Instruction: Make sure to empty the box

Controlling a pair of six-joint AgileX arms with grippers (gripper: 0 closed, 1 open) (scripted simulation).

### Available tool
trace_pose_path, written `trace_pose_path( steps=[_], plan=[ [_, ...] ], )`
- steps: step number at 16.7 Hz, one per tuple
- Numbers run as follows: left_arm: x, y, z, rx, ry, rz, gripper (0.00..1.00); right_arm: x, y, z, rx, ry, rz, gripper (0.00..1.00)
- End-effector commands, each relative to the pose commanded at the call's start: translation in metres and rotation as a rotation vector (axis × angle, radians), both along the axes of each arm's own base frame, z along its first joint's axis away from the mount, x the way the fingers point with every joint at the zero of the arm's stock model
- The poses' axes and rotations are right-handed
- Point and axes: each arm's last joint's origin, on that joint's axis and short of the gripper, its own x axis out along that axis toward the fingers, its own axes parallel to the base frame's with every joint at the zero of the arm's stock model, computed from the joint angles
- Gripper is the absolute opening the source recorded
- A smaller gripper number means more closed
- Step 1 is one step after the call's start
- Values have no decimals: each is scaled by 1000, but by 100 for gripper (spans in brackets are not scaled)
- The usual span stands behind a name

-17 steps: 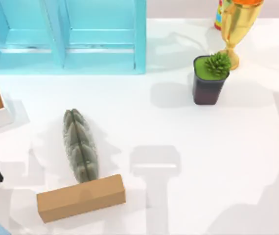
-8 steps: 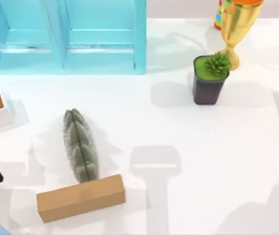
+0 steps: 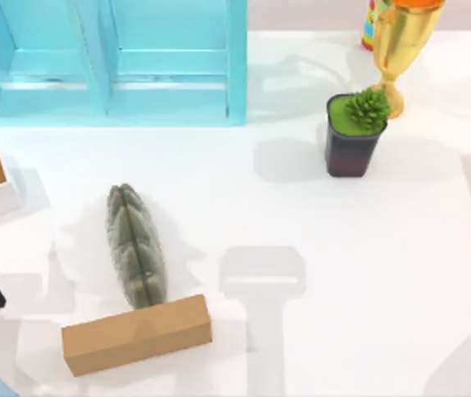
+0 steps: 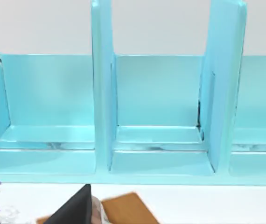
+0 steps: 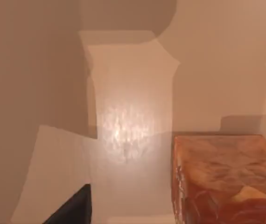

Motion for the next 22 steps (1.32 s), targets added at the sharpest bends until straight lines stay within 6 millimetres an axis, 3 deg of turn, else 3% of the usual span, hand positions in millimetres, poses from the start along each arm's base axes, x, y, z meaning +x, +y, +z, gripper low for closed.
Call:
trace_pose_path(
  steps=[2,6,19,22],
  plan=[
    [0,0,0,0,0,0,100,0,0,-12,3,4,0,100],
    [0,0,0,0,0,0,100,0,0,-13,4,6,0,100],
    [0,0,0,0,0,0,100,0,0,-13,4,6,0,2],
    [0,0,0,0,0,0,100,0,0,-13,4,6,0,0]
  ],
)
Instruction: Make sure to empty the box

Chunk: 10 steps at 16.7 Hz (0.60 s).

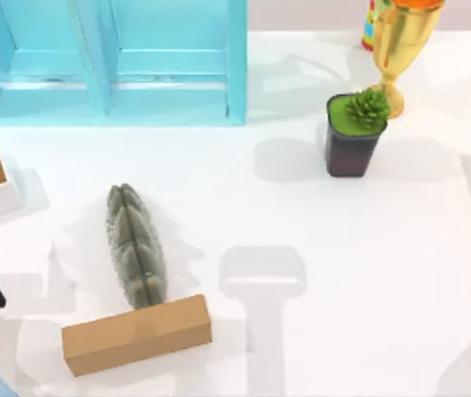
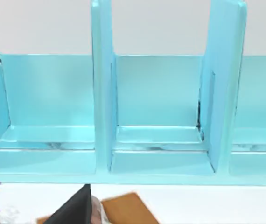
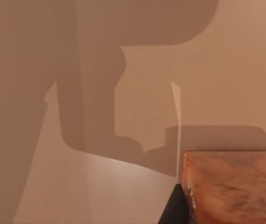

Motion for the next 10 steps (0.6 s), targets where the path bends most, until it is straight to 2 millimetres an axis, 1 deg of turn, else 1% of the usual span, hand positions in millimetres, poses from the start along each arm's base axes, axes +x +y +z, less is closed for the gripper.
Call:
trace_pose_path(
  steps=[7,10],
  plan=[
    [0,0,0,0,0,0,100,0,0,1,-1,-1,-1,0],
    [0,0,0,0,0,0,100,3,-3,9,12,15,-6,0]
  ],
)
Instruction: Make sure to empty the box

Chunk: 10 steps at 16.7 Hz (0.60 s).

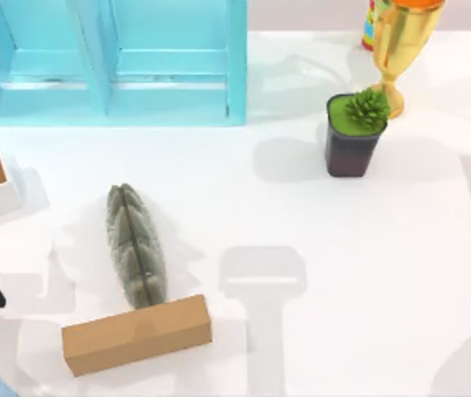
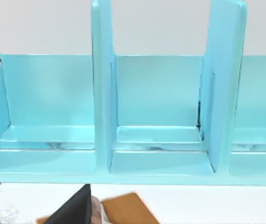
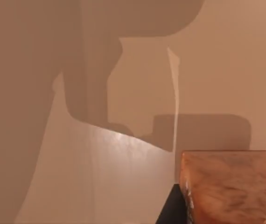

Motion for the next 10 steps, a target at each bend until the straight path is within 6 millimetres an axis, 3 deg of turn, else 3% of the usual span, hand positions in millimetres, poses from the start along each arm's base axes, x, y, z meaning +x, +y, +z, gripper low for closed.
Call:
trace_pose_path(
  steps=[3,10],
  plan=[
    [0,0,0,0,0,0,100,4,-5,21,11,16,-11,0],
    [0,0,0,0,0,0,100,5,-6,90,-6,10,-10,0]
  ],
)
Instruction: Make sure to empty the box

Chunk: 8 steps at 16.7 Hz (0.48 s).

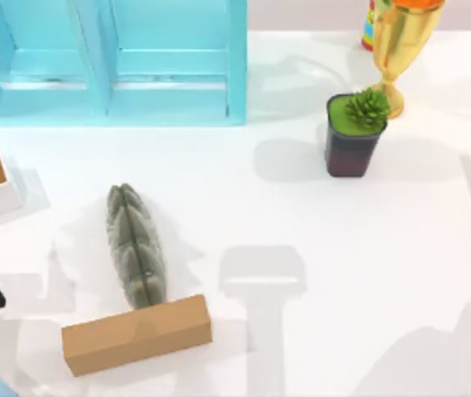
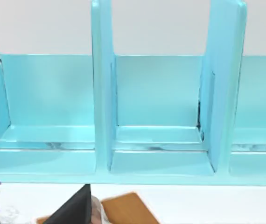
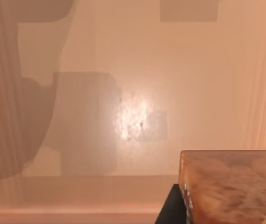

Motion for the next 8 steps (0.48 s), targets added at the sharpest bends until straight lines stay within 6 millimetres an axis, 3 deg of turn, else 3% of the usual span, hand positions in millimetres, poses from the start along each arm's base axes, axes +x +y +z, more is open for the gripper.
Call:
trace_pose_path(
  steps=[4,8],
  plan=[
    [0,0,0,0,0,0,100,-6,7,25,-6,-18,13,0],
    [0,0,0,0,0,0,100,-7,9,31,-8,-27,16,0]
  ],
)
